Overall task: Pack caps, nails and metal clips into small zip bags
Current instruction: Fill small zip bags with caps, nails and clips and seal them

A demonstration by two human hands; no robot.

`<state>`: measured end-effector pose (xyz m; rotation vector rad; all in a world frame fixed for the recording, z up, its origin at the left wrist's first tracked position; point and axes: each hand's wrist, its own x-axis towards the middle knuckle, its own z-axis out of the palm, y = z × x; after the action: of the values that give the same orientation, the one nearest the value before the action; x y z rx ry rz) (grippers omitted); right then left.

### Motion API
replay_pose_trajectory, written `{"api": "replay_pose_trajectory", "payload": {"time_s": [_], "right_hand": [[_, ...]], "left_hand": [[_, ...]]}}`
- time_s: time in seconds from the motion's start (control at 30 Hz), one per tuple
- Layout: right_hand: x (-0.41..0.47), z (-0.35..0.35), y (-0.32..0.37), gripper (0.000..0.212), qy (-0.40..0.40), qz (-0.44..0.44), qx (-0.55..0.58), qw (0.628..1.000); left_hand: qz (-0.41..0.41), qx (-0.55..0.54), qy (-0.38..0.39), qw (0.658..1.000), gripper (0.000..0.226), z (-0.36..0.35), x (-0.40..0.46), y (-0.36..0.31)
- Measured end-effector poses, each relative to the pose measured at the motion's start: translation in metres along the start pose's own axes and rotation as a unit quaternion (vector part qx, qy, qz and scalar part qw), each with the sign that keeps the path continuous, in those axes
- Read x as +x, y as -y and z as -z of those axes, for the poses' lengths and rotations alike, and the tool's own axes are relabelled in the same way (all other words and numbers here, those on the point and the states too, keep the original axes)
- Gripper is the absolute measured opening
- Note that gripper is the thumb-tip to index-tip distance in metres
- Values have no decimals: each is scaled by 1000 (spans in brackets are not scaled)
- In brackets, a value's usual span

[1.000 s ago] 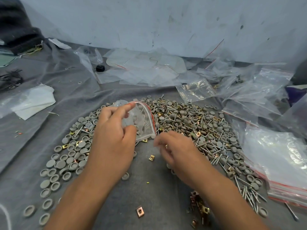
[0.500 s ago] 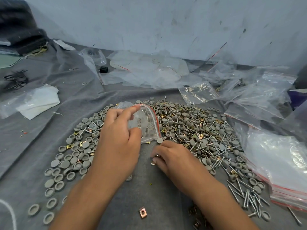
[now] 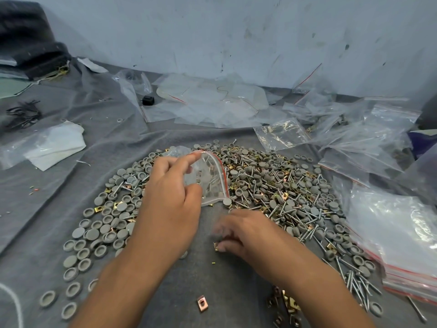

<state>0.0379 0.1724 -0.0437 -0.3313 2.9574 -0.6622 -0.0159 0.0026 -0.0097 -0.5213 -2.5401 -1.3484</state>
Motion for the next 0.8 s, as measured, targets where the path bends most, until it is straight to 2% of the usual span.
{"api": "replay_pose_trajectory", "payload": {"time_s": [0.07,0.17,0.23,0.33,0.4,0.53,0.67,0.73,0.8], "right_hand": [[-1,-2,4,12,17,-6,-17,1000],[-4,2,3,6,-10,11,5,1000],[-6,11,4,6,-122,38,72,989],[-6,27,12,5,-371,102,139,912],[-2,29,18,7,-433,123,114,886],[8,24,22,19,-388,74,68,916],[9,33,6,6,-458,21,197,867],[9,32,-11,2,-411,-34,178,893],[11,23,-27,6,-288,-95,107,947]], "left_hand": [[2,0,0,1000,53,0,0,0],[4,0,0,1000,53,0,1,0],[-2,-1,3,1000,53,0,1,-1],[-3,-3,11,1000,53,-2,0,-2],[-5,-4,19,1000,52,-3,-1,-4],[-14,-9,33,999,51,-3,-2,-7],[12,-19,5,1000,51,0,1,-2],[30,-36,-24,999,52,4,4,1],[41,-59,-50,996,54,7,6,3]]}}
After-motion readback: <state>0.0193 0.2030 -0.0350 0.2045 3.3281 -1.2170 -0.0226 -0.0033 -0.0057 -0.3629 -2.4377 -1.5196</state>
